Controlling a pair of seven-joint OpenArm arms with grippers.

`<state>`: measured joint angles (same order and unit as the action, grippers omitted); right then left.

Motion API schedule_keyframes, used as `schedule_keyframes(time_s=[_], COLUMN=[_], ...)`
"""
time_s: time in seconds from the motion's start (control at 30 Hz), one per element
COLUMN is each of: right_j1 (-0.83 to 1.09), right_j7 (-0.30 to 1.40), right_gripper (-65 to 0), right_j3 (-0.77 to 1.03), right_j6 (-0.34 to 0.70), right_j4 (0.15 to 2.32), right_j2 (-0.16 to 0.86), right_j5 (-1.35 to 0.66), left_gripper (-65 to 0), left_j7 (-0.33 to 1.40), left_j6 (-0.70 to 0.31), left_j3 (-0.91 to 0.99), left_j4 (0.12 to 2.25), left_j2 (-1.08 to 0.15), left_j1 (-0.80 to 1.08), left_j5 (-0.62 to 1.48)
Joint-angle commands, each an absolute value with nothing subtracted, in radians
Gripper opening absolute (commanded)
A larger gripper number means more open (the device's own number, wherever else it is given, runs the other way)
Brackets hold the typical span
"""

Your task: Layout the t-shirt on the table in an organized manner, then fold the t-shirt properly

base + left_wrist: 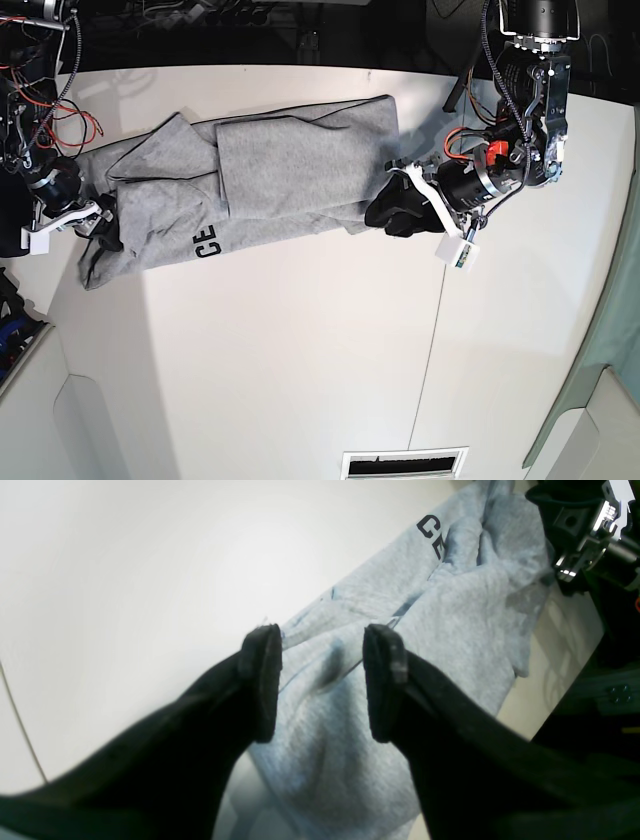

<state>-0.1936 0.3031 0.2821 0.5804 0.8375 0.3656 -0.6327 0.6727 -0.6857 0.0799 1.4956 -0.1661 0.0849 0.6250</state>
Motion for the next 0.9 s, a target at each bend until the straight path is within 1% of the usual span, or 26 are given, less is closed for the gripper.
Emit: schedule_keyframes(time_s=[0.0, 0.13, 0.2, 0.23, 0.33, 0.43, 0.63, 0.73, 0.87], right_j1=[-0.204, -0.205, -0.205, -0.204, -0.205, -0.207, -0.207, -0.207, -0.207], right_j7=[0.316, 0.315, 0.315, 0.315, 0.314, 0.296, 0.311, 0.402, 0.546], right_gripper=[-34.3, -53.7, -63.0, -65.0, -65.0, -65.0, -65.0, -65.0, -65.0], right_j3=[0.286, 0.286, 0.286, 0.286, 0.286, 0.289, 0.300, 0.300, 0.300], right_j6=[0.591, 0.591, 0.591, 0.591, 0.591, 0.591, 0.590, 0.590, 0.590], right_j4=[0.848, 0.848, 0.849, 0.849, 0.849, 0.856, 0.942, 1.019, 1.132], right_j2=[0.373, 0.373, 0.373, 0.374, 0.377, 0.388, 0.404, 0.403, 0.388], right_j5=[-0.636, -0.627, -0.615, -0.609, -0.610, -0.610, -0.615, -0.702, -0.800], left_gripper=[-38.7, -38.7, -38.7, -38.7, -38.7, -38.7, -38.7, -38.7, -38.7], left_j7=[0.656, 0.656, 0.681, 0.698, 0.746, 0.764, 0.764, 0.764, 0.764], left_j6=[-0.698, -0.698, -0.698, -0.698, -0.698, -0.698, -0.698, -0.698, -0.698], left_j3=[0.089, 0.135, 0.179, 0.206, 0.270, 0.307, 0.309, 0.309, 0.306], left_j4=[1.512, 1.512, 1.514, 1.518, 1.522, 1.522, 1.522, 1.522, 1.522], left_j2=[-0.170, -0.170, -0.170, -0.170, -0.170, -0.176, -0.199, -0.196, -0.160], left_j1=[0.069, 0.069, 0.069, 0.069, 0.070, 0.084, 0.167, 0.223, 0.274], left_j5=[0.647, 0.657, 0.710, 0.743, 0.797, 0.796, 0.807, 0.847, 0.841])
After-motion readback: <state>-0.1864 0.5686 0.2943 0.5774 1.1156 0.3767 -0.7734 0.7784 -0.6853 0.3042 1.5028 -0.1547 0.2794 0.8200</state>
